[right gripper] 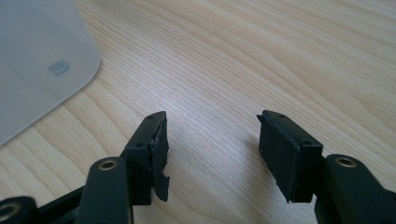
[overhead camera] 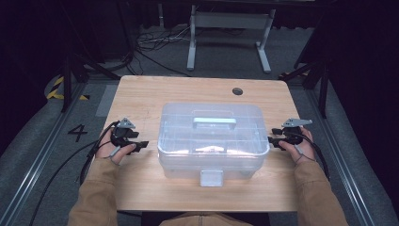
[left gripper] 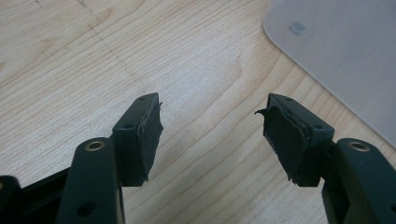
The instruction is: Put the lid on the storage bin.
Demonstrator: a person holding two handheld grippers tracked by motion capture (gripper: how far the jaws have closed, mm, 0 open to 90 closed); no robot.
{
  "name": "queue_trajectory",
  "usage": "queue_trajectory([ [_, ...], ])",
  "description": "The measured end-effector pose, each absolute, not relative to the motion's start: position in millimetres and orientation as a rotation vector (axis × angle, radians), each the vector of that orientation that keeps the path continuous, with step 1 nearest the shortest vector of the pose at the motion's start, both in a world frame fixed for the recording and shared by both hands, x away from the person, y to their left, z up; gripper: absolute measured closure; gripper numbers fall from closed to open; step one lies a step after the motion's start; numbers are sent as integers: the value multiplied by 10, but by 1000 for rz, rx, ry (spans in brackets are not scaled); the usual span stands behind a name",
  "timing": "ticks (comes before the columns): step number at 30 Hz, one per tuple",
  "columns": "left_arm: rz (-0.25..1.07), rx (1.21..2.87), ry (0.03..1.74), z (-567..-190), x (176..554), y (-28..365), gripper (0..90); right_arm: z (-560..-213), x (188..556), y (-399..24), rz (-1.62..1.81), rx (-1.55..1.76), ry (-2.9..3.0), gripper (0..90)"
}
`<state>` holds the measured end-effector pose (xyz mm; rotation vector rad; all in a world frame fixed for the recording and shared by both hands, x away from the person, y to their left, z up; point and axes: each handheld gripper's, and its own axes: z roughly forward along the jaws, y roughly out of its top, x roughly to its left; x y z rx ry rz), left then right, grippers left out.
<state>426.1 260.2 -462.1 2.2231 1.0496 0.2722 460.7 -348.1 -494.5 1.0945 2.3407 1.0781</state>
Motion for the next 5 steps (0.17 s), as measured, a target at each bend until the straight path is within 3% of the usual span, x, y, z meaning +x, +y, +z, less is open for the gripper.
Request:
queue_trajectory([
  [5, 274, 2232, 1056, -4640, 4268, 2607, 372, -4948, 4608, -3482, 1081, 1102, 2334, 418],
])
